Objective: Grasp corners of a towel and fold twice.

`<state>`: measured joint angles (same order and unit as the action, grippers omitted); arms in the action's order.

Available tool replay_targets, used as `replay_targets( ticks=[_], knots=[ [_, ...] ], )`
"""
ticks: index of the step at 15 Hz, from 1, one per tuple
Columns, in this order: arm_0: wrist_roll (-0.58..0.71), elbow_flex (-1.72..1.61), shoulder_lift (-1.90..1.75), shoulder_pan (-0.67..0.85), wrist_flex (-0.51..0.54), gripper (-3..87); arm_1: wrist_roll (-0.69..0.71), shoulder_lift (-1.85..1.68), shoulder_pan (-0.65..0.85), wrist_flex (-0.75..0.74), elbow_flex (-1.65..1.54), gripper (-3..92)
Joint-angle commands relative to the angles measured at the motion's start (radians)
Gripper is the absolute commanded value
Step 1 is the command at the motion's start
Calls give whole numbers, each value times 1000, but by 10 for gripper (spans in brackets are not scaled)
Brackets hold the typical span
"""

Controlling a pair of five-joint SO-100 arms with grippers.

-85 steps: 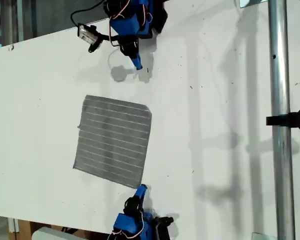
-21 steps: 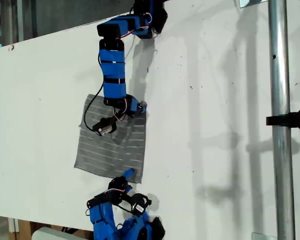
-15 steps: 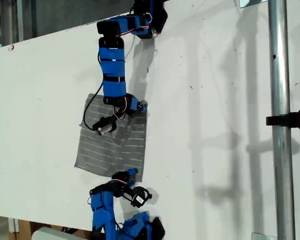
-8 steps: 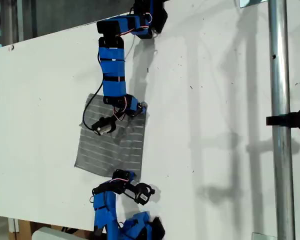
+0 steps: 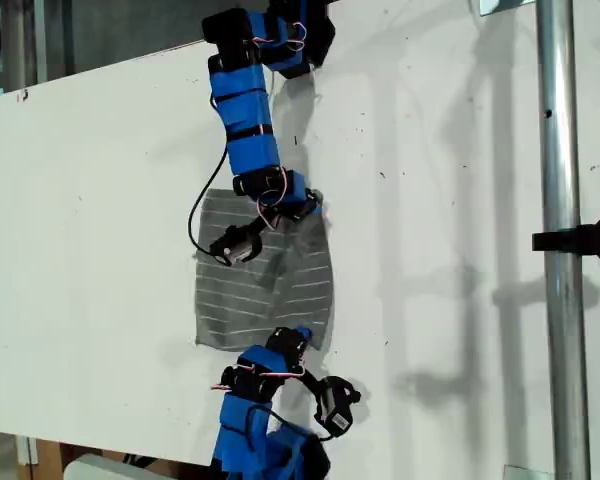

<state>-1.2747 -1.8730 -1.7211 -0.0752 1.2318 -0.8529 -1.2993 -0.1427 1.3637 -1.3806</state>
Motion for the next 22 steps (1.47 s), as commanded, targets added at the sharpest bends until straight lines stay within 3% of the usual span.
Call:
replay_targets(
  ticks=[1,3,5,12,16,19,22],
  knots=[
    [-112,127,-21,-152,3,-29,-83,-170,-98,14,18,-3],
    [-126,152,-23,-173,2,-29,-81,-183,-103,-5,23,-3],
    [-44,152,-46,-94,31,-29,-49,-189,-9,-40,-38,-3],
    [449,109,-100,574,129,-29,285,-183,494,-172,-110,-3],
    [663,219,-57,854,137,-29,459,-199,733,-189,-54,-3],
    [738,345,-41,931,135,-29,545,-290,807,-178,31,-3],
    [703,273,-48,888,98,-29,528,-318,744,-149,-5,-3]
  ],
)
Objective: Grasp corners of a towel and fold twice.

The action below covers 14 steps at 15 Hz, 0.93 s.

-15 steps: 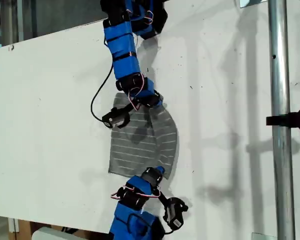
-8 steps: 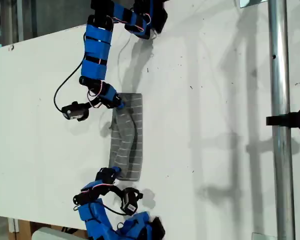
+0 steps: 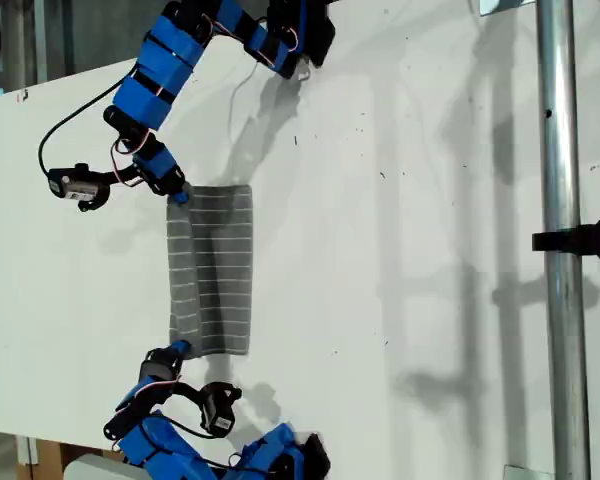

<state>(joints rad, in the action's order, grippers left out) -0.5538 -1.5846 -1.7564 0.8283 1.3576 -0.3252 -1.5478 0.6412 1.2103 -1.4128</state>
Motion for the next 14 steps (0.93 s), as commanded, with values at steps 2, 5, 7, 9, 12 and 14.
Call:
replay_targets(
  ticks=[2,5,7,9,12,14],
  knots=[
    [-64,-132,-11,-72,-97,-28,-67,-66,-112,-9,-69,-3],
    [-137,-298,8,-104,-235,-28,-143,-18,-172,-54,-181,-3],
    [-161,-357,17,-107,-291,-28,-164,41,-186,-95,-216,-3],
    [-161,-385,37,-87,-316,-28,-166,112,-178,-138,-218,-3],
    [-156,-402,55,-77,-333,-27,-186,202,-156,-173,-207,-3],
    [-163,-399,71,-71,-324,-26,-199,219,-123,-167,-207,29]
  ],
)
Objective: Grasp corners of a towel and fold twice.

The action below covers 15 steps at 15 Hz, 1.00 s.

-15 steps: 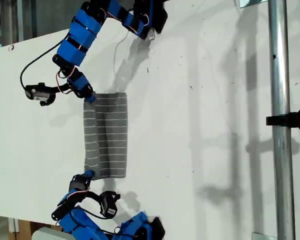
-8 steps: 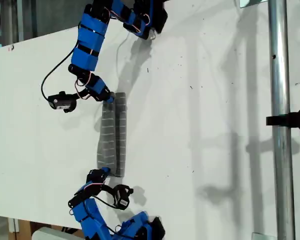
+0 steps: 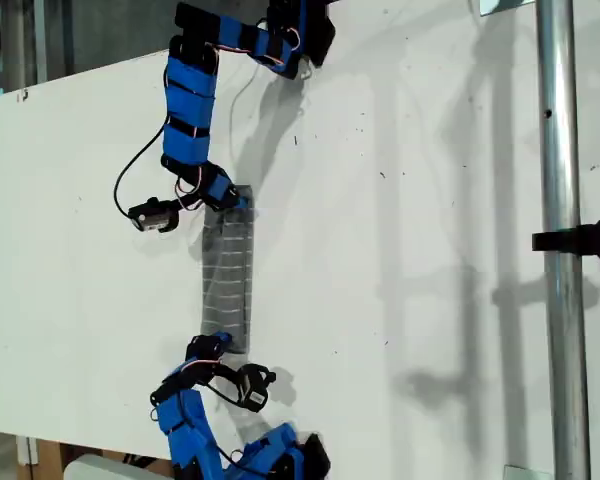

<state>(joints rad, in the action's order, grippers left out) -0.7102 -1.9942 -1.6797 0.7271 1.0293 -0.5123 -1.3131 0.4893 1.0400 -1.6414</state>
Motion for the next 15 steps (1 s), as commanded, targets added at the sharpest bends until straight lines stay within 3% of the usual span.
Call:
replay_targets(
  ticks=[1,5,7,9,15],
  knots=[
    [-11,18,-12,32,31,-24,-15,-29,38,21,21,146],
    [-32,31,-212,28,199,-12,-26,-127,91,104,5,221],
    [-54,8,-388,-2,284,117,-58,-216,126,130,-60,229],
    [-87,-21,-517,-48,341,134,-87,-333,187,140,-170,237],
    [-264,-268,-741,-216,314,104,-198,-735,256,206,-474,231]
  ],
)
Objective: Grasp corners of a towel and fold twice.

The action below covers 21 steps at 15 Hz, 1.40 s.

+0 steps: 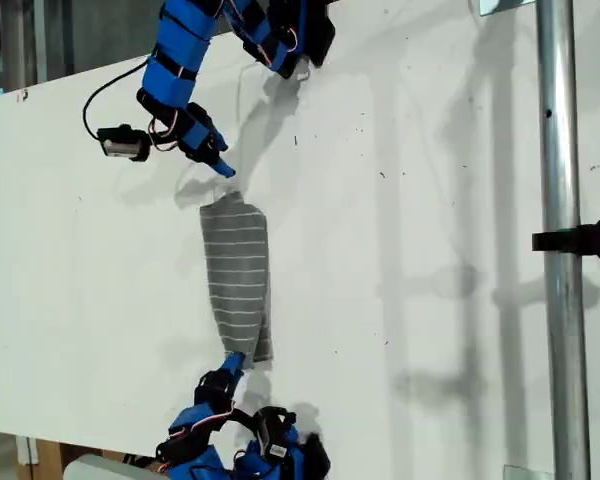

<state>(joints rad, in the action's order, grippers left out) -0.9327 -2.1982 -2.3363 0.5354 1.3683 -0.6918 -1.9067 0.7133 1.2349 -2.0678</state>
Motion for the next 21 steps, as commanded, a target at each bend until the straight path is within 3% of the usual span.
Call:
replay_targets(
  ticks=[1,3,7,12,21],
  knots=[
    [-52,-160,-152,-25,-78,104,-20,-235,34,-3,-114,228],
    [-51,-284,-268,-18,-156,104,-38,-313,-17,-18,-144,224],
    [-14,-331,-383,-8,-138,101,-78,-318,-155,-114,-107,231],
    [-29,-302,-204,9,-212,100,-166,54,-291,-287,54,236],
    [-17,-235,-95,17,-247,93,-178,558,-344,-354,382,225]
  ],
)
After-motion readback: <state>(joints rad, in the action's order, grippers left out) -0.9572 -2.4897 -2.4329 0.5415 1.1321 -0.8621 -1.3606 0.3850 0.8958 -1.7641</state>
